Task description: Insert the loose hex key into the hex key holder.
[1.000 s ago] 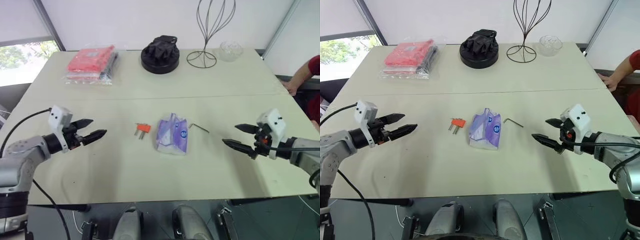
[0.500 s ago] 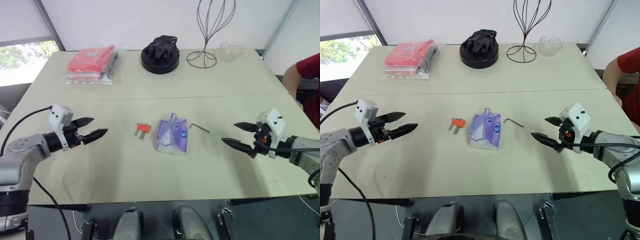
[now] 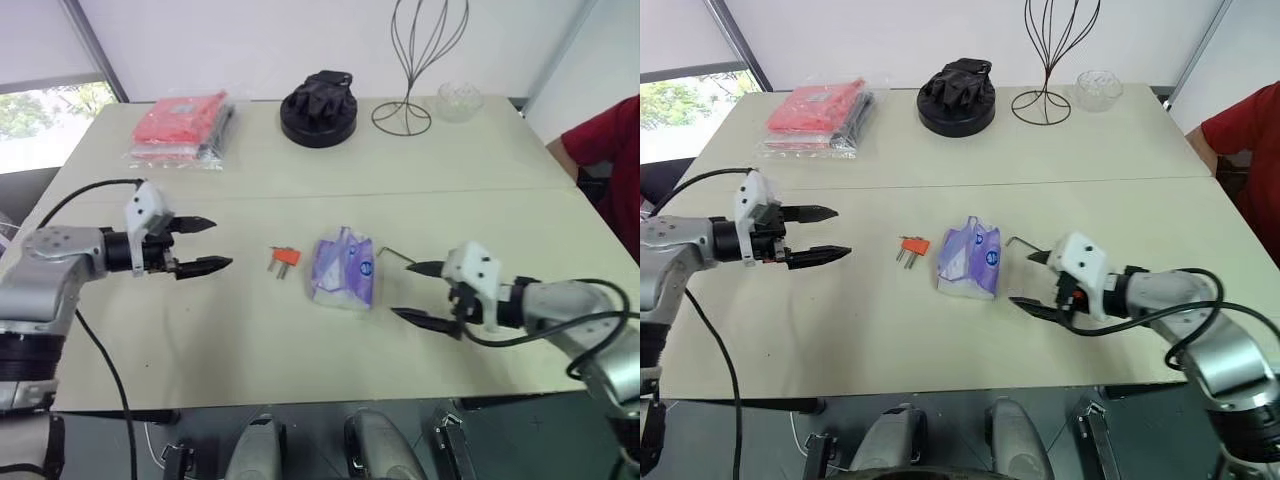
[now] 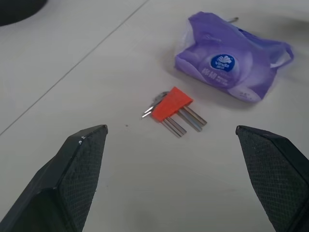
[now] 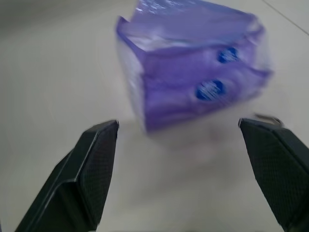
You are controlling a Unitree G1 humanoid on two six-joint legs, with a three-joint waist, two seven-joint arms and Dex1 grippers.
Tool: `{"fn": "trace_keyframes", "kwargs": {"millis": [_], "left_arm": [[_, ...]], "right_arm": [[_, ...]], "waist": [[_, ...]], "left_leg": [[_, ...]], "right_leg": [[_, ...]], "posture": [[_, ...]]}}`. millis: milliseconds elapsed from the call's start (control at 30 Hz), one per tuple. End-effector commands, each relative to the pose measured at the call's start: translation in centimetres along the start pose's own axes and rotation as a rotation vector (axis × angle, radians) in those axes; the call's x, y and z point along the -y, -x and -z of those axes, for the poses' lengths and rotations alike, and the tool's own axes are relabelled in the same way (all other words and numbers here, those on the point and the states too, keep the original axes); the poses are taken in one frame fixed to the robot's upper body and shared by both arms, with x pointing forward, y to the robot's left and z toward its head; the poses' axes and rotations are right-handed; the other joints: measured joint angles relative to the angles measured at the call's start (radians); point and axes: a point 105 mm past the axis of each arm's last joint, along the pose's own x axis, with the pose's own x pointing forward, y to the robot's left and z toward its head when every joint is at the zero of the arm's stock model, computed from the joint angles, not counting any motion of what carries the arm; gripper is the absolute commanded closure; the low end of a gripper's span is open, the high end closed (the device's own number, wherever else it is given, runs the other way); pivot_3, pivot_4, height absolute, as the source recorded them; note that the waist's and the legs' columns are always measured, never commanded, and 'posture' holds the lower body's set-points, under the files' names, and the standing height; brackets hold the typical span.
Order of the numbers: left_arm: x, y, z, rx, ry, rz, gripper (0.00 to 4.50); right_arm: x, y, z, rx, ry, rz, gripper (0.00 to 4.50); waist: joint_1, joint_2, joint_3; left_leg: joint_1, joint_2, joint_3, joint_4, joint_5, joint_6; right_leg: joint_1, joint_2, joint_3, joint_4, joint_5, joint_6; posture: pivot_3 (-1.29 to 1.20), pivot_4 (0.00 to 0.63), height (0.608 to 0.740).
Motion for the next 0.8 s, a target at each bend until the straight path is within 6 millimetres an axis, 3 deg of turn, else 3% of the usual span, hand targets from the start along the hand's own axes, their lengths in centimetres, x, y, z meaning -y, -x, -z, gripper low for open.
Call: {"fn": "trace_keyframes", "kwargs": {"millis": [33, 467, 567, 767, 800], "left_arm": [[0.1, -0.6, -1.2, 0.023, -0.058, 0.023, 0.06], [0.6, -1.9, -1.6, 0.078, -0.038, 0.015, 0.06], [0.5, -2.0, -1.5, 0.082, -0.029, -0.003, 0.0], [0.7, -2.1, -1.1, 0.084, -0.016, -0.017, 0.0], [0.6, -2.1, -1.0, 0.084, -0.014, -0.019, 0.0]], "right_arm": [[-0.9, -1.7, -1.2, 0.029, 0.122, 0.017, 0.35], [-0.9, -5.5, 0.4, 0.026, 0.128, 0.067, 0.35], [-0.9, -6.3, 0.8, 0.015, 0.151, 0.085, 1.26], [-0.9, -6.2, 0.9, 0.019, 0.171, 0.089, 4.23], [-0.9, -6.1, 0.9, 0.016, 0.18, 0.089, 4.48]], "waist": [[0.002, 0.0, 0.0], [0.0, 0.0, 0.0], [0.001, 0.0, 0.0], [0.002, 0.0, 0.0], [0.002, 0.0, 0.0]], "left_leg": [[0.0, 0.0, 0.0, 0.0, 0.0, 0.0], [0.0, 0.0, 0.0, 0.001, 0.0, 0.0], [0.0, 0.0, 0.0, 0.001, 0.0, 0.0], [0.0, 0.0, 0.0, 0.001, 0.0, 0.0], [0.0, 0.0, 0.0, 0.001, 0.0, 0.0]], "right_leg": [[0.0, 0.0, 0.0, 0.0, 0.0, 0.0], [0.0, 0.0, 0.0, 0.001, 0.0, 0.0], [0.0, 0.0, 0.0, 0.001, 0.0, 0.0], [0.0, -0.001, 0.0, 0.001, 0.0, 0.0], [0.0, -0.001, 0.0, 0.001, 0.0, 0.0]], "posture": [[0.0, 0.15, 0.74], [0.0, 0.15, 0.74], [0.0, 0.15, 0.74], [0.0, 0.15, 0.74], [0.0, 0.15, 0.74]]}}
